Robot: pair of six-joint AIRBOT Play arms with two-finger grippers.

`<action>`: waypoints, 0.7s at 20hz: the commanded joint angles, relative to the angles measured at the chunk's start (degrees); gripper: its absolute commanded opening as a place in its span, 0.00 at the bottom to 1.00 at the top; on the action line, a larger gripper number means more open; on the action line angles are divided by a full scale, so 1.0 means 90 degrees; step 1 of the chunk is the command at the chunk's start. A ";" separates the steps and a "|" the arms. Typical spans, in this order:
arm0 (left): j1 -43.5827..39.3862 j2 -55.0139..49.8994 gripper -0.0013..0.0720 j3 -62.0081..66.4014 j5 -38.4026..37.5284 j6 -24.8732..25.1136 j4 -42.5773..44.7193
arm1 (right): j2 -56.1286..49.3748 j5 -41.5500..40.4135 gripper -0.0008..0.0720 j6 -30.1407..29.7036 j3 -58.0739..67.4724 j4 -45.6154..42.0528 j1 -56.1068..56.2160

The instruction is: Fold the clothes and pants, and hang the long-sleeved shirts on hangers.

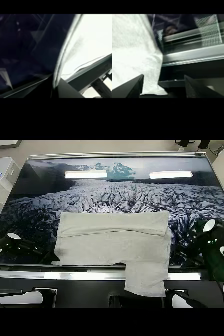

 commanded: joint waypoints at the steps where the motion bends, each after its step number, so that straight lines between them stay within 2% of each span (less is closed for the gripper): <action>1: 0.0061 0.0010 0.04 0.0022 -0.0214 0.0068 -0.0041 | 0.0233 -0.0335 0.85 -0.0367 -0.0962 0.0704 -0.0002; 6: 0.0068 0.0012 0.04 0.0044 -0.0262 0.0066 -0.0041 | 0.0233 -0.0500 0.85 -0.0554 -0.1637 0.1039 -0.0002; 8: 0.0068 0.0012 0.04 0.0044 -0.0265 0.0066 -0.0041 | 0.0233 -0.0780 0.76 -0.0590 -0.1783 0.1280 -0.0002; 10: 0.0068 0.0012 0.04 0.0044 -0.0265 0.0066 -0.0041 | 0.0233 -0.0894 0.59 -0.0590 -0.1865 0.1540 -0.0002; 11: 0.0068 0.0012 0.04 0.0044 -0.0270 0.0066 -0.0041 | 0.0238 -0.0780 0.39 -0.0595 -0.1870 0.1583 -0.0002; 12: 0.0068 0.0012 0.04 0.0046 -0.0299 0.0066 -0.0041 | 0.0255 -0.0576 0.11 -0.0607 -0.1870 0.1583 -0.0002; 14: 0.0068 0.0027 0.04 0.0131 -0.0367 0.0070 -0.0039 | 0.0503 -0.0170 0.09 -0.0799 -0.1829 0.1574 -0.0002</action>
